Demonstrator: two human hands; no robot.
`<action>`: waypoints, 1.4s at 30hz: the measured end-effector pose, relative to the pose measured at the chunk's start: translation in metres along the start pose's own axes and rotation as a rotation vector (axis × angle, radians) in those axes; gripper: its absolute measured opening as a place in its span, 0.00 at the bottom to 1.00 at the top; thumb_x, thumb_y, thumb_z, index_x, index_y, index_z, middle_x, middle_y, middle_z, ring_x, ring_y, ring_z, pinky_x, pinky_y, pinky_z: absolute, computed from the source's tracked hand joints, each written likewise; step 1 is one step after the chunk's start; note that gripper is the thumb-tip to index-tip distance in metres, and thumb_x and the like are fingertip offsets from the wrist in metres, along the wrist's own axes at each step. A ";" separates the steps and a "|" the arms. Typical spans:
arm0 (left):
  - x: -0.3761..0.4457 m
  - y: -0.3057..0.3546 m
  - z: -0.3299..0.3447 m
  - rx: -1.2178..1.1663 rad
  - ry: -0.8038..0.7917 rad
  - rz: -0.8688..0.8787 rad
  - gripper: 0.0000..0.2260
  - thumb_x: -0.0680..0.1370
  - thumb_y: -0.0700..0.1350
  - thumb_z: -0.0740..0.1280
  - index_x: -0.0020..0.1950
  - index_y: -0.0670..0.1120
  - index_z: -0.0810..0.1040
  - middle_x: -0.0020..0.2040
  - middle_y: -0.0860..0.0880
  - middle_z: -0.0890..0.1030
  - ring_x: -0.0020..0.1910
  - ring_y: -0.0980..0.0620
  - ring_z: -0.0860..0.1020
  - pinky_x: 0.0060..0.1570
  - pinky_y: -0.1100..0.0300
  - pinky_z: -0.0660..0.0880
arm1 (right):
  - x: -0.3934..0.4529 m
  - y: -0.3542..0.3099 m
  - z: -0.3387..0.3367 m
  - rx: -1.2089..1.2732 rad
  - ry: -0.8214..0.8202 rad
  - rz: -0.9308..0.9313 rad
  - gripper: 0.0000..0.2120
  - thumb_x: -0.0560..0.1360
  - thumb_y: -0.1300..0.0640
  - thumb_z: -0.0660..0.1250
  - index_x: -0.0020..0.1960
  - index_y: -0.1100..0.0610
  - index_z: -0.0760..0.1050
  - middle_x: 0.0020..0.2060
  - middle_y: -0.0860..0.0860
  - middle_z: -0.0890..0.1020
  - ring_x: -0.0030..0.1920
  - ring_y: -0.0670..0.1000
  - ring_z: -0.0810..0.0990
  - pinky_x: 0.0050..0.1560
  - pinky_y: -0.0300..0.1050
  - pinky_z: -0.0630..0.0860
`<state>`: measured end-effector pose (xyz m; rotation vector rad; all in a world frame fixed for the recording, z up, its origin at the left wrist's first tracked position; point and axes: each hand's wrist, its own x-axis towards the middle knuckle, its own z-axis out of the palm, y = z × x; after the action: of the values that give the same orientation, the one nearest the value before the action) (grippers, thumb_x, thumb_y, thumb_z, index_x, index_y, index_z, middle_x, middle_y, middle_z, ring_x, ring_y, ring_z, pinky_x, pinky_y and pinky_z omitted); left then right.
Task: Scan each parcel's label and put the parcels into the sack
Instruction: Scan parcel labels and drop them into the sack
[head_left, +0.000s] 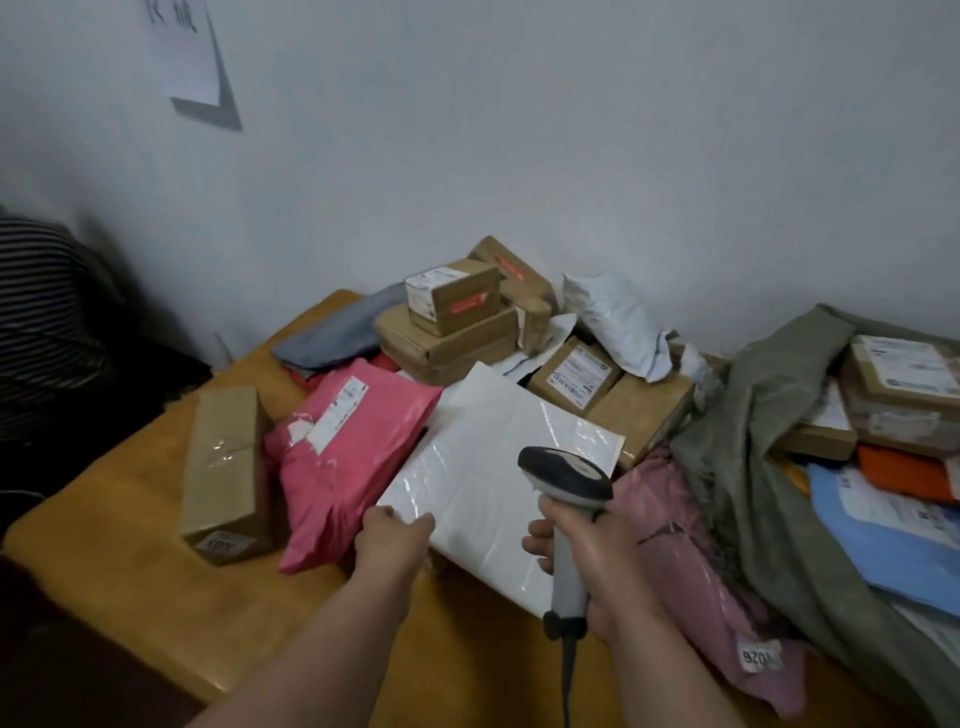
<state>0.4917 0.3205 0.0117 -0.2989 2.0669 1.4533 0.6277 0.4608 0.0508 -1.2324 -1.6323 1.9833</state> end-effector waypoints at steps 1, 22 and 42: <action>0.004 -0.001 0.003 -0.074 0.024 -0.049 0.24 0.77 0.44 0.71 0.70 0.40 0.67 0.64 0.34 0.75 0.40 0.45 0.76 0.41 0.53 0.77 | 0.004 0.001 0.004 -0.003 -0.005 0.009 0.09 0.75 0.56 0.74 0.51 0.60 0.81 0.39 0.56 0.87 0.42 0.55 0.88 0.43 0.49 0.81; -0.063 0.126 0.043 -0.297 -0.162 0.602 0.03 0.81 0.53 0.65 0.54 0.59 0.76 0.46 0.57 0.82 0.43 0.56 0.82 0.34 0.62 0.79 | 0.008 -0.055 0.003 0.069 0.116 -0.238 0.29 0.61 0.35 0.77 0.60 0.41 0.79 0.52 0.44 0.86 0.54 0.48 0.84 0.57 0.53 0.80; -0.078 0.041 -0.084 -0.069 -0.265 0.328 0.32 0.76 0.56 0.72 0.76 0.53 0.63 0.72 0.50 0.70 0.64 0.47 0.74 0.61 0.49 0.74 | -0.136 -0.026 0.031 0.724 0.444 -0.331 0.19 0.70 0.72 0.72 0.59 0.62 0.79 0.50 0.59 0.87 0.48 0.60 0.87 0.46 0.62 0.84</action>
<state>0.5056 0.2480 0.1085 0.2081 1.9129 1.6561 0.6773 0.3550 0.1320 -0.9389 -0.7341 1.6878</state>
